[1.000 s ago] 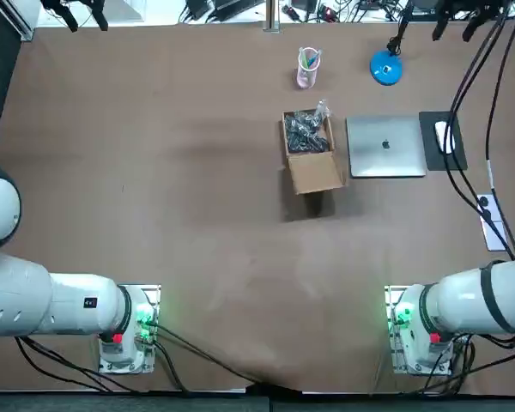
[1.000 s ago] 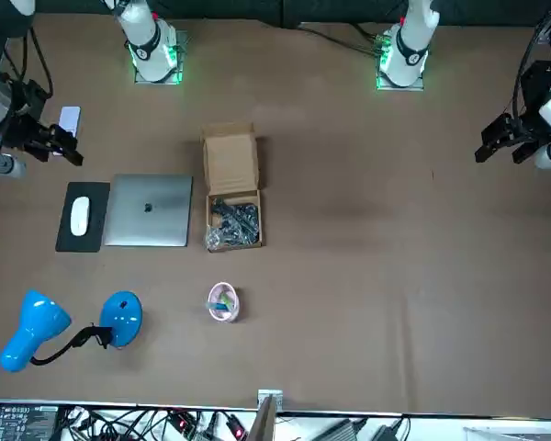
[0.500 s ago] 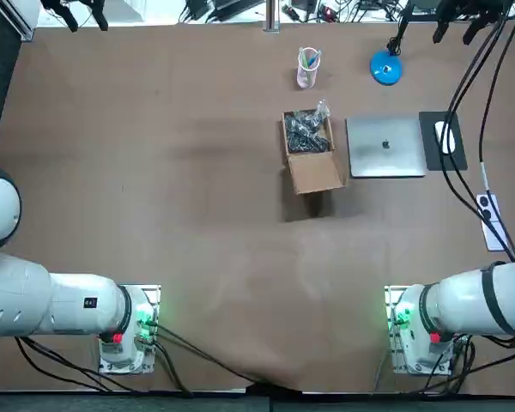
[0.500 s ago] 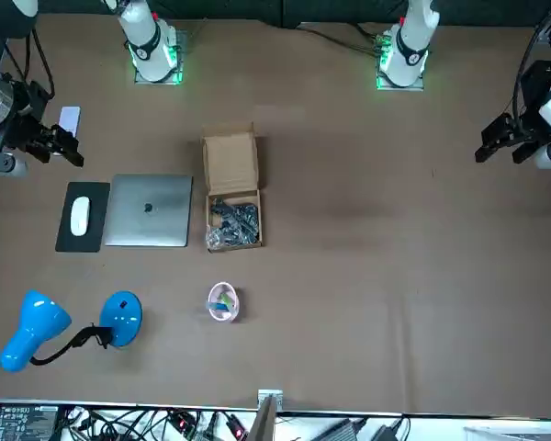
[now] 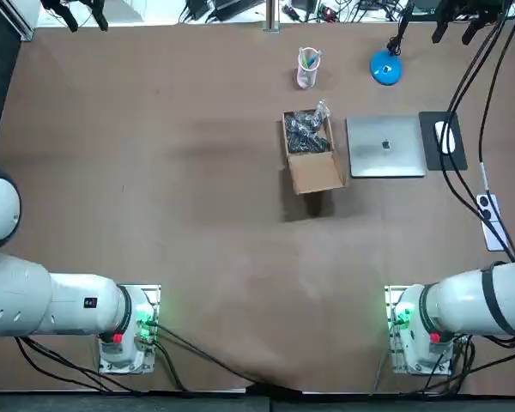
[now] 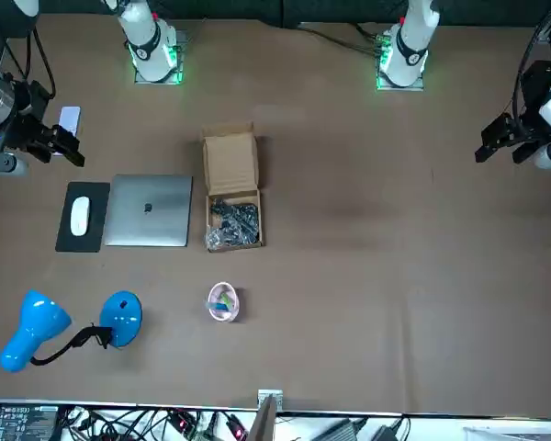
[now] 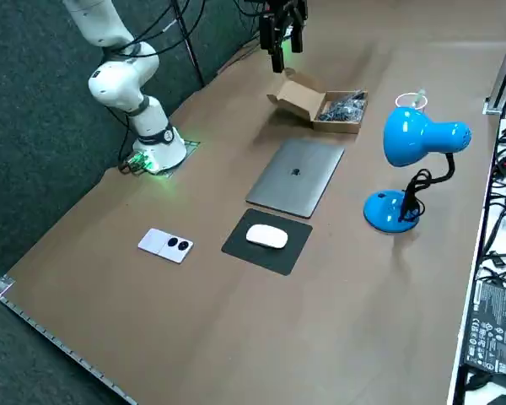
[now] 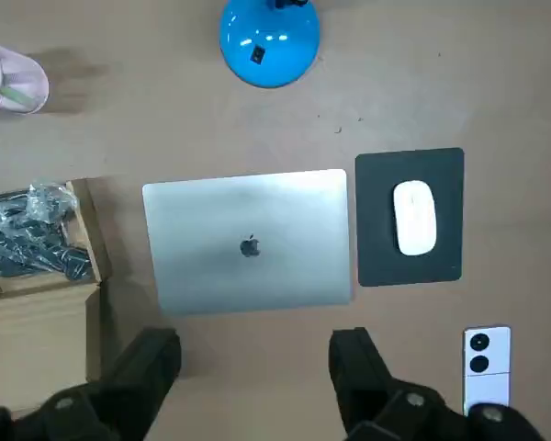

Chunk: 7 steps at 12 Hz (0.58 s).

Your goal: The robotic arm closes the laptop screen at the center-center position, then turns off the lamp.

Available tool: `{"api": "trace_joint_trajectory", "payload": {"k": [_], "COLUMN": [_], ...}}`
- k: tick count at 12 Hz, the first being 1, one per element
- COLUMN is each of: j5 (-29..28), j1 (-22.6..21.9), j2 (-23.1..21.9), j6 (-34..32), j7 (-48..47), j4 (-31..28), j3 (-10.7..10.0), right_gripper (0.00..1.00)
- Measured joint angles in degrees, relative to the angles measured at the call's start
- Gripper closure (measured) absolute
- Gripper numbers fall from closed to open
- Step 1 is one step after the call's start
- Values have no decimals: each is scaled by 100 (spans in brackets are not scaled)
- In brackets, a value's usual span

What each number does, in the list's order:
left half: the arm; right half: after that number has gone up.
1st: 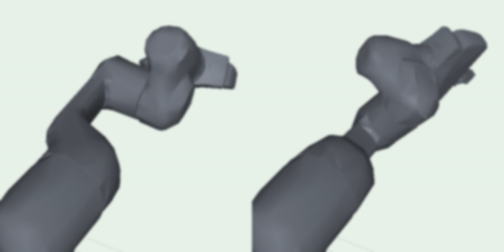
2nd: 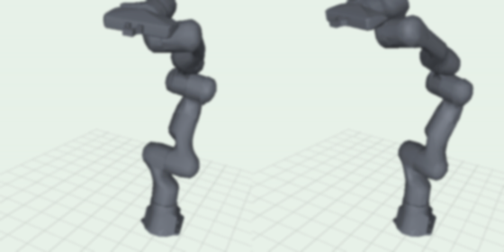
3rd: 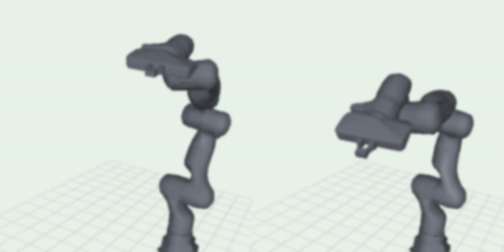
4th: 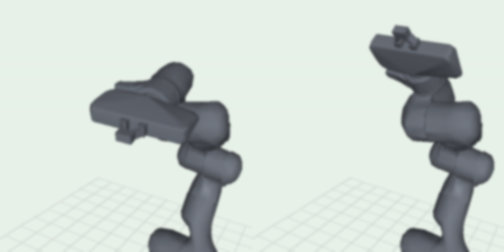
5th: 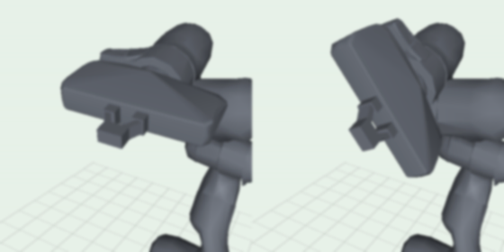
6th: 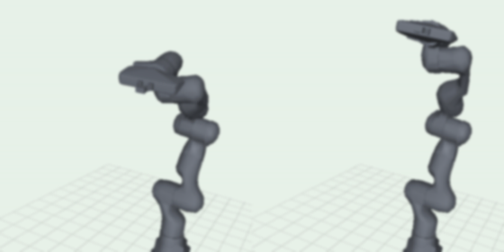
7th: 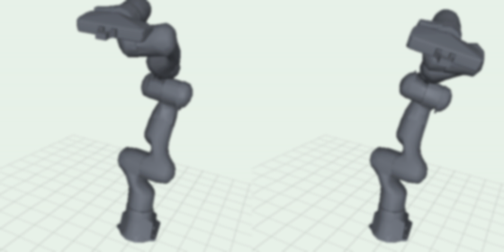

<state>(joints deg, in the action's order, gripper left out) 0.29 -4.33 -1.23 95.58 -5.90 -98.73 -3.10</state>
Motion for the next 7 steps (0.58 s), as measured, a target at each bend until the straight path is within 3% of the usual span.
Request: {"api": "trace_joint_trajectory", "payload": {"k": [7], "j5": [-2], "j1": [-24], "j2": [2], "j6": [-19], "j7": [2], "j4": [-20], "j3": [0], "right_gripper": [0]}}
